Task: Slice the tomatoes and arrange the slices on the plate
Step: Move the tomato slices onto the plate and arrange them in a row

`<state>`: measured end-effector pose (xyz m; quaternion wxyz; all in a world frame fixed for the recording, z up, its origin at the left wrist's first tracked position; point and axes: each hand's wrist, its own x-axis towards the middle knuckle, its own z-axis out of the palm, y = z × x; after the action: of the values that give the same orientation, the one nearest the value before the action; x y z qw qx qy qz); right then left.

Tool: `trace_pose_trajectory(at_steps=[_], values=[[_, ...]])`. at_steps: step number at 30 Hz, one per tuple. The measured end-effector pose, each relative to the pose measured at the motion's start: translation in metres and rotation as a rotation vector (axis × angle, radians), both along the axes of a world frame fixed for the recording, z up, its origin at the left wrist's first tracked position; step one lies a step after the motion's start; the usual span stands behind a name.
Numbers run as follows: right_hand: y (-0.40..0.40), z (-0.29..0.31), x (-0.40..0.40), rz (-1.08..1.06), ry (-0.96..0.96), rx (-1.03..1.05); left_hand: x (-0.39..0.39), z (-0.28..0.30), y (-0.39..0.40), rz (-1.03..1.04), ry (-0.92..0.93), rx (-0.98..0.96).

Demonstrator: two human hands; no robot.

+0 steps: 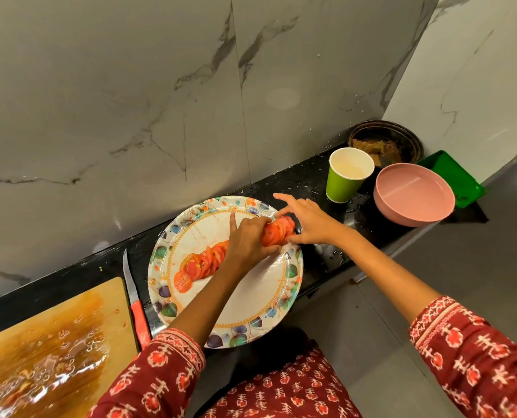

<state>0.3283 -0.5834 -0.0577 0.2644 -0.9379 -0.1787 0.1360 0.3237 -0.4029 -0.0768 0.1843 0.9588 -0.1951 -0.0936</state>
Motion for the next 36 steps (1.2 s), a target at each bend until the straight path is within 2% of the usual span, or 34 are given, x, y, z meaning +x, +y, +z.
trace_pose_trajectory(at_steps=[11,15,21,28,36], values=[[-0.004,0.002,0.001,-0.010,0.035,-0.016,-0.005,0.004,-0.003,0.021,-0.005,0.011],[-0.001,0.002,-0.001,-0.040,0.051,0.012,-0.003,0.000,-0.007,0.005,-0.043,0.089],[-0.003,0.000,0.000,-0.075,0.045,0.036,-0.003,-0.001,-0.013,-0.012,-0.104,0.080],[-0.006,0.003,0.003,-0.062,0.014,0.005,-0.004,-0.003,-0.010,0.056,-0.059,0.017],[0.005,0.006,0.003,-0.043,0.027,0.059,0.000,-0.001,-0.001,0.047,-0.048,0.045]])
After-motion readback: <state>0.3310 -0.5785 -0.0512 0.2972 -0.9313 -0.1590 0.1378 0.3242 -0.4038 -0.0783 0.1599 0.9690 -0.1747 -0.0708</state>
